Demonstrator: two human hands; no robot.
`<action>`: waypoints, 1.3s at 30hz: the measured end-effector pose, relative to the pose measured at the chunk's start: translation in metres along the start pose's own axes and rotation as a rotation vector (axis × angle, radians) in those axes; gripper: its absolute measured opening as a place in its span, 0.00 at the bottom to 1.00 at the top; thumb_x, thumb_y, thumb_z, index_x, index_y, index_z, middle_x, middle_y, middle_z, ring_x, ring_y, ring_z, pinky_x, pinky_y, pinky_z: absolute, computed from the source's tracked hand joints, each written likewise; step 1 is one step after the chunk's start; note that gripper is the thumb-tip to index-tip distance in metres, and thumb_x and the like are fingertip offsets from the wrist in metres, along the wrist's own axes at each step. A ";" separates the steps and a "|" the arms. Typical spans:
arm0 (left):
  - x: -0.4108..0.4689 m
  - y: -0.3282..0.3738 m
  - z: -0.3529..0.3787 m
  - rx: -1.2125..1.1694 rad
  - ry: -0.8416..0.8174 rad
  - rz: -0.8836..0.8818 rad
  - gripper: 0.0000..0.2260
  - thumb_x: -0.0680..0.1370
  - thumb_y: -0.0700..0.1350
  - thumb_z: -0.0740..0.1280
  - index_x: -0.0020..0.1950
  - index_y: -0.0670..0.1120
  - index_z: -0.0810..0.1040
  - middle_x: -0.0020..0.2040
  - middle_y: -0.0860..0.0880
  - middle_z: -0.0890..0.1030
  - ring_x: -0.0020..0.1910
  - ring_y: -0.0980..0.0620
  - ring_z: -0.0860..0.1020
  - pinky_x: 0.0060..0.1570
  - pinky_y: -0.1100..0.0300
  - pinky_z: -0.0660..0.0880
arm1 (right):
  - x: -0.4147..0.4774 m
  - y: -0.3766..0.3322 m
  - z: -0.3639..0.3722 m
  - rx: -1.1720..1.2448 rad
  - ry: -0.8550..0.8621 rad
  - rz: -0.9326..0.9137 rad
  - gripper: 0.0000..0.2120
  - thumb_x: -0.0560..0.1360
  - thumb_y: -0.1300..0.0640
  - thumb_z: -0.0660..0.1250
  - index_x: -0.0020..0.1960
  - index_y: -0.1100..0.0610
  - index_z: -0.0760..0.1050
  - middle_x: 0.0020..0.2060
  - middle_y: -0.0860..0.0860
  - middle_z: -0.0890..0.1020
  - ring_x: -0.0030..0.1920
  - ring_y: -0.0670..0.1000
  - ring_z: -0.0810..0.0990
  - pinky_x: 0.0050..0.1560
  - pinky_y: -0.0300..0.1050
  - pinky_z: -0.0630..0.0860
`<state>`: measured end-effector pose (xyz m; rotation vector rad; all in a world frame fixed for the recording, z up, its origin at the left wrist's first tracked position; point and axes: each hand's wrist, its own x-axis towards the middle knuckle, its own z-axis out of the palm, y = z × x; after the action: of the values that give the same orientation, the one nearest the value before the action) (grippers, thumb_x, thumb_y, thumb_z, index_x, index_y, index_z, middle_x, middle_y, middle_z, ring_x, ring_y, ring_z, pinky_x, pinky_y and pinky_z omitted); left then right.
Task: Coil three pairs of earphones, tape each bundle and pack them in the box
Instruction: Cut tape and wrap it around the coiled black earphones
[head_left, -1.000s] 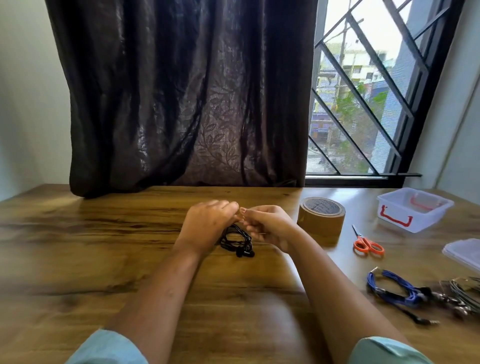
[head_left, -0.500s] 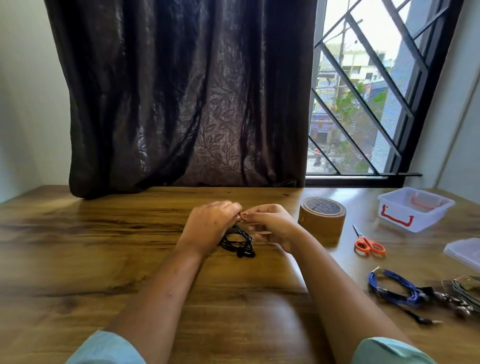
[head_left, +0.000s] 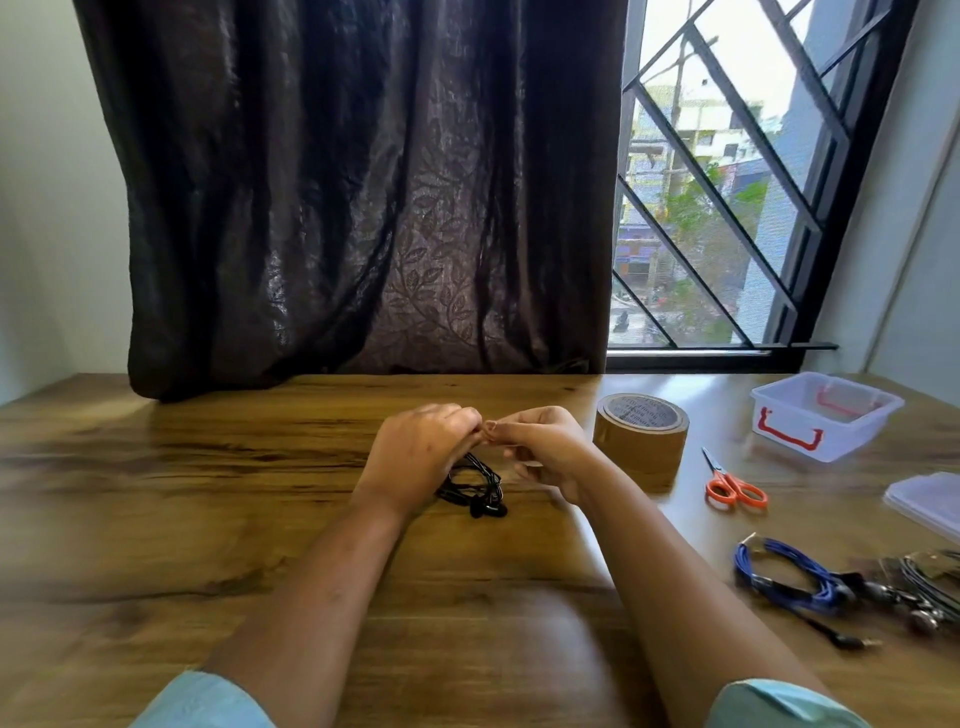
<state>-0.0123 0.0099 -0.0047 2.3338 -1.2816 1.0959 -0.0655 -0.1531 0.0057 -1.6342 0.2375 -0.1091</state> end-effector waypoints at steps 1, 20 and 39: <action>0.000 0.000 0.000 -0.002 -0.001 -0.001 0.10 0.77 0.52 0.59 0.45 0.50 0.78 0.36 0.55 0.79 0.33 0.56 0.76 0.28 0.59 0.74 | 0.000 0.000 0.000 -0.001 -0.001 0.002 0.08 0.74 0.56 0.72 0.47 0.61 0.82 0.30 0.51 0.79 0.27 0.44 0.72 0.27 0.35 0.69; 0.002 0.007 -0.004 -0.047 0.022 0.038 0.06 0.77 0.46 0.64 0.48 0.48 0.80 0.40 0.53 0.82 0.37 0.54 0.80 0.30 0.60 0.75 | -0.006 -0.007 0.015 0.082 0.063 0.049 0.13 0.81 0.60 0.56 0.43 0.60 0.76 0.22 0.47 0.74 0.23 0.44 0.70 0.23 0.36 0.68; -0.006 -0.021 0.003 -0.442 -0.378 -0.511 0.18 0.71 0.61 0.68 0.57 0.55 0.77 0.56 0.57 0.76 0.54 0.57 0.74 0.51 0.59 0.73 | -0.002 -0.002 0.010 0.113 0.184 -0.197 0.03 0.77 0.59 0.68 0.48 0.57 0.79 0.35 0.48 0.78 0.28 0.44 0.72 0.31 0.38 0.72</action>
<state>0.0040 0.0247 -0.0085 2.3687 -0.8297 0.1952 -0.0655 -0.1427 0.0076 -1.5327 0.2067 -0.4171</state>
